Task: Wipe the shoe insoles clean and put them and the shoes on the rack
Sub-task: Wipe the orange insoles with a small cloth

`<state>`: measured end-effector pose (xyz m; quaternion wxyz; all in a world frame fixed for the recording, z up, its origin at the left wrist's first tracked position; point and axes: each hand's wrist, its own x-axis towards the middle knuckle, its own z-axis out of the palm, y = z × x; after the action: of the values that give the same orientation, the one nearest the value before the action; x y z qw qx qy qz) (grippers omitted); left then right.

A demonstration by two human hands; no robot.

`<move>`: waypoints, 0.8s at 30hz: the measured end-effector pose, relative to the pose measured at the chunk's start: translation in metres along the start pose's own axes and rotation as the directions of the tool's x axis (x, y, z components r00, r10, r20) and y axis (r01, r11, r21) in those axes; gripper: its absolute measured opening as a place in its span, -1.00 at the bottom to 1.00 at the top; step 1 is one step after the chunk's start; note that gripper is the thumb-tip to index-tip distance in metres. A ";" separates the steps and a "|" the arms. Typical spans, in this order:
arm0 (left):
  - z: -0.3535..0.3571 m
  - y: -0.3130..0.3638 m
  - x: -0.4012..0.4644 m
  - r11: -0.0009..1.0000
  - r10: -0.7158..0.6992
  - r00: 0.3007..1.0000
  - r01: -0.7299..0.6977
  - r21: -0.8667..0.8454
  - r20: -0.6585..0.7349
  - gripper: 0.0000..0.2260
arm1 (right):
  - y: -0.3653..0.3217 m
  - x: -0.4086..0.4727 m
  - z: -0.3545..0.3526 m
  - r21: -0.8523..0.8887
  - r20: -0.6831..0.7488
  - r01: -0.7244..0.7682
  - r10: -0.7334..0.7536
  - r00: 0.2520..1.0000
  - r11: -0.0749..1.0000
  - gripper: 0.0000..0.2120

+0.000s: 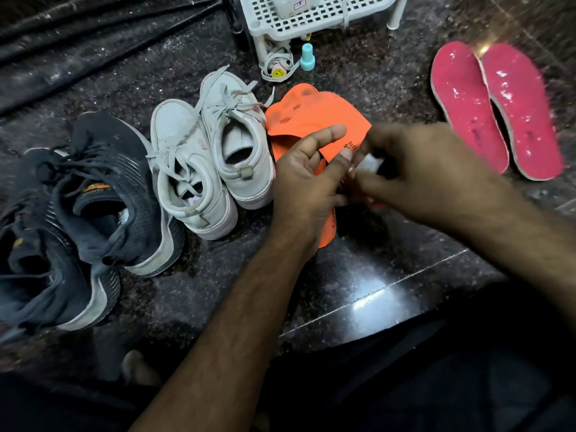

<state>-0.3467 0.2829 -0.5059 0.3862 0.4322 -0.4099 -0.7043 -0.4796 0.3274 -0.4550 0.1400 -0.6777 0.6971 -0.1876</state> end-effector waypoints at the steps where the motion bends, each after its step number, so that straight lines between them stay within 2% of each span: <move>1: 0.000 0.001 -0.001 1.000 0.005 1.000 -0.005 0.006 0.006 -0.73 | 0.008 0.004 -0.004 -0.001 -0.014 -0.041 0.041 0.999 0.999 -0.83; 4: 0.001 0.001 -0.002 1.000 0.015 1.000 -0.015 0.022 -0.003 -0.72 | 0.020 0.011 -0.011 -0.030 -0.061 -0.108 0.106 0.992 0.994 -0.83; 7: 0.001 0.001 -0.001 0.999 0.030 0.999 -0.029 0.018 -0.024 -0.70 | 0.002 0.002 -0.001 -0.023 -0.064 -0.013 0.011 0.998 1.000 -0.85; 10: 0.000 0.000 0.001 0.998 0.058 0.998 -0.058 0.000 -0.029 -0.66 | -0.012 -0.007 0.007 -0.006 0.016 0.075 -0.075 0.997 0.997 -0.82; 15: 0.004 -0.001 -0.002 0.998 0.044 0.997 -0.042 -0.036 0.056 -0.54 | 0.016 0.005 -0.014 -0.057 -0.040 -0.086 0.084 0.996 0.995 -0.87; 17: 0.004 -0.003 -0.001 0.998 0.053 0.995 -0.050 -0.039 0.085 -0.57 | 0.014 0.004 -0.014 -0.068 -0.061 -0.092 0.088 0.994 0.993 -0.87; 21: 0.003 -0.006 0.001 0.997 0.075 0.989 -0.074 -0.013 0.130 -0.68 | -0.004 -0.007 0.000 -0.036 0.003 0.028 -0.028 1.000 0.999 -0.83; 24: 0.003 -0.004 -0.001 0.996 0.088 0.984 -0.088 -0.006 0.157 -0.72 | 0.004 -0.003 -0.013 -0.025 -0.007 -0.039 0.039 0.999 0.999 -0.87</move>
<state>-0.3500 0.2857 -0.5084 0.3834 0.3570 -0.4581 -0.7182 -0.4885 0.3311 -0.4453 0.1331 -0.6652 0.7127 -0.1783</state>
